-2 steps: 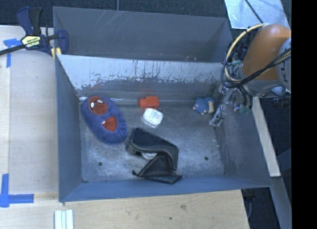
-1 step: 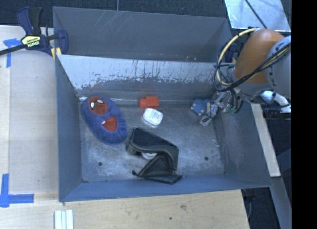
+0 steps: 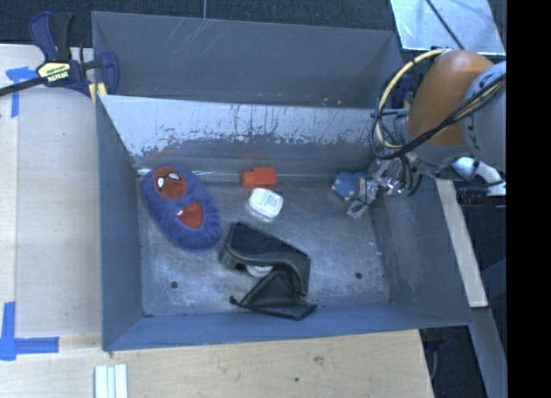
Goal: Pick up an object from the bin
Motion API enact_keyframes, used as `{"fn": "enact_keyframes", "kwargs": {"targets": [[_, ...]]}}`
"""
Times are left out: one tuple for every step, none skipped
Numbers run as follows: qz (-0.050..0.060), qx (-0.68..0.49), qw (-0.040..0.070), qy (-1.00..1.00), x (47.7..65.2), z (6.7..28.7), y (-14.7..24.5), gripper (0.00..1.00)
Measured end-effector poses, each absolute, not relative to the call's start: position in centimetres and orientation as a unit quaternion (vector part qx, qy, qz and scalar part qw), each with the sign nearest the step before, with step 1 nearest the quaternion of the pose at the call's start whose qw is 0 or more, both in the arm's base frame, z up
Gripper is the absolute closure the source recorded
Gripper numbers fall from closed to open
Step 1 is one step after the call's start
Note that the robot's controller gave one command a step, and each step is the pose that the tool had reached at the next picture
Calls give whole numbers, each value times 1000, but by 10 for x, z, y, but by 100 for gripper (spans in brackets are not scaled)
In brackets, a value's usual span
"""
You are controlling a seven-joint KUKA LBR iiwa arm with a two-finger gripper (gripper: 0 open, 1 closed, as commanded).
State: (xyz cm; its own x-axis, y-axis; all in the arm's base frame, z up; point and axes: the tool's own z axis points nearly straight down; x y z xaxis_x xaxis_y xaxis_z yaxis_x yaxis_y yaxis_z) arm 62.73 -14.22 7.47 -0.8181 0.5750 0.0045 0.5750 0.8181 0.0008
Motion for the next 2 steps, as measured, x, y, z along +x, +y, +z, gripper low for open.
{"fn": "enact_keyframes", "kwargs": {"targets": [[0, -302, -2, -953, 629, 77, -145, 100], [0, -300, -6, -954, 631, 144, -146, 100]]}}
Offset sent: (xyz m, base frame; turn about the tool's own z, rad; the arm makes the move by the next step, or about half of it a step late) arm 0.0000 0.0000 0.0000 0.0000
